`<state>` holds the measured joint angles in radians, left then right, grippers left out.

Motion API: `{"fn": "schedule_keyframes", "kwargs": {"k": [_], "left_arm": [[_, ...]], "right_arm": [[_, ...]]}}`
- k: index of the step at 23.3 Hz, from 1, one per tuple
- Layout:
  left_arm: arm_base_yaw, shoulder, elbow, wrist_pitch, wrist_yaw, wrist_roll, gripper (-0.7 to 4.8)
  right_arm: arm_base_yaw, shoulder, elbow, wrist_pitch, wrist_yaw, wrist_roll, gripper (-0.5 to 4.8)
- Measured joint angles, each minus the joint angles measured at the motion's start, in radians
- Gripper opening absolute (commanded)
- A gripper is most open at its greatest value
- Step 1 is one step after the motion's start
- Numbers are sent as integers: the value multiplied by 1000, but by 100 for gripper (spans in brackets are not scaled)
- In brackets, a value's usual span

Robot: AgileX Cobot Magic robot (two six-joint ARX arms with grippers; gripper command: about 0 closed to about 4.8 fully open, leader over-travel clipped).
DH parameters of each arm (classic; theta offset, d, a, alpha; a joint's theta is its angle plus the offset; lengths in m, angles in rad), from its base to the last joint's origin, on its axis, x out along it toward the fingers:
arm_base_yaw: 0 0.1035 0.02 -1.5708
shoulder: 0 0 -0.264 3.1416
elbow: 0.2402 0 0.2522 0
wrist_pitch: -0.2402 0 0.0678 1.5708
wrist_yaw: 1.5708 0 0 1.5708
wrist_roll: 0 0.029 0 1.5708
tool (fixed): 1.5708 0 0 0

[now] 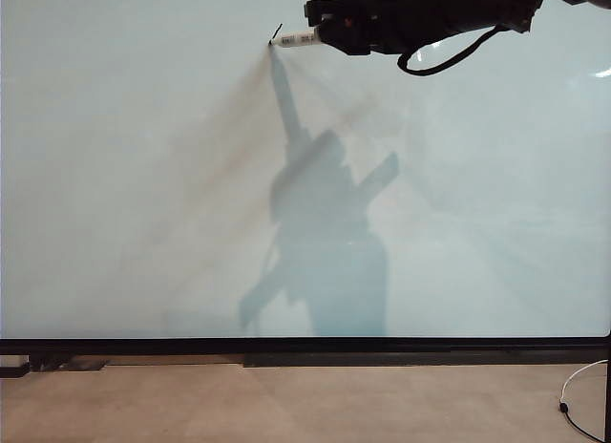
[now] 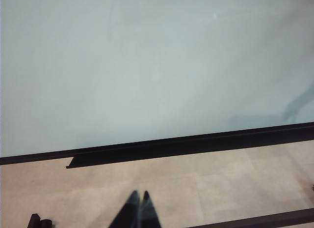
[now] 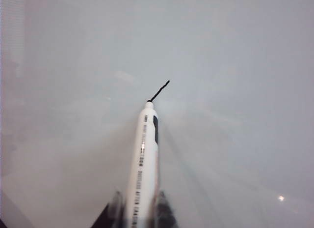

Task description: Pick up the pen on the shelf to the right of the whiteboard and draw a triangle.

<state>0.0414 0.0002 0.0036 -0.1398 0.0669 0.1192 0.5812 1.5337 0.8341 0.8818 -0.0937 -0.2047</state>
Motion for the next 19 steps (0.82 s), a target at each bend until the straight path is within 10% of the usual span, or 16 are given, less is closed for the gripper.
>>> {"fn": "schedule_keyframes", "kwargs": {"k": [19], "left_arm": [[0,0,0,0,0,0,-5]], "right_arm": [[4,60,0,3,-42,28,-6]]}}
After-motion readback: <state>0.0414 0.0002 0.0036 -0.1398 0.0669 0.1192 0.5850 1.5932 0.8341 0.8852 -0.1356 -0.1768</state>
